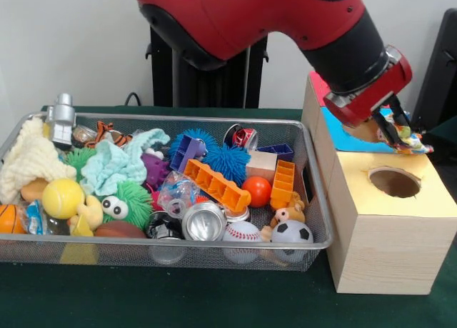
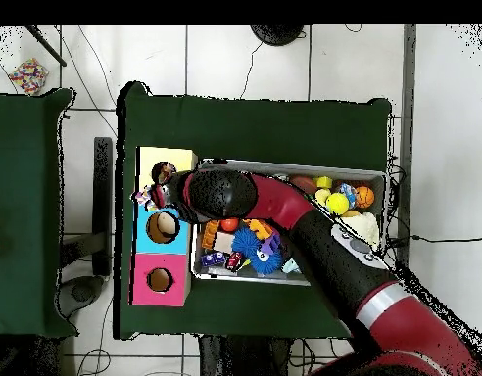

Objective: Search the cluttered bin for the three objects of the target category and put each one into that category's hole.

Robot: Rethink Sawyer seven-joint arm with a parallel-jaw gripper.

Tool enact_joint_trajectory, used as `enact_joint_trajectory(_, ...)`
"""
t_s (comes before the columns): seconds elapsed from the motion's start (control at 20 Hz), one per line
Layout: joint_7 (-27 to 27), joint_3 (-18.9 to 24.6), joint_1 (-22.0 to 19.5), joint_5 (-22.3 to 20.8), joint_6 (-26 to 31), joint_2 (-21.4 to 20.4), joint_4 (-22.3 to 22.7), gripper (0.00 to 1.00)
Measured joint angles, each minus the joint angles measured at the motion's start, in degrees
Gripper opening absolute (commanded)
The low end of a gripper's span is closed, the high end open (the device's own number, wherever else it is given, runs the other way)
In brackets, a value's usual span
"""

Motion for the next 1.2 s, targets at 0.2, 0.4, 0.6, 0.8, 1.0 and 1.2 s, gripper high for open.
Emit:
enact_joint_trajectory(0.2,0.0,-2.8,3.5,-1.8,-0.7,0.0,-1.2,0.00)
enact_joint_trajectory(0.4,0.0,-4.8,5.9,-3.5,-1.6,-0.5,-3.0,0.00)
enact_joint_trajectory(0.6,0.0,-5.5,6.6,-4.4,-1.7,-1.5,-3.5,0.00)
enact_joint_trajectory(0.8,0.0,-6.1,6.6,-5.0,-1.8,-2.3,-3.6,0.00)
enact_joint_trajectory(1.0,0.0,-6.8,6.6,-5.2,-2.2,-2.8,-3.8,0.00)
enact_joint_trajectory(1.2,0.0,-7.3,6.6,-5.2,-2.2,-3.0,-4.0,0.00)
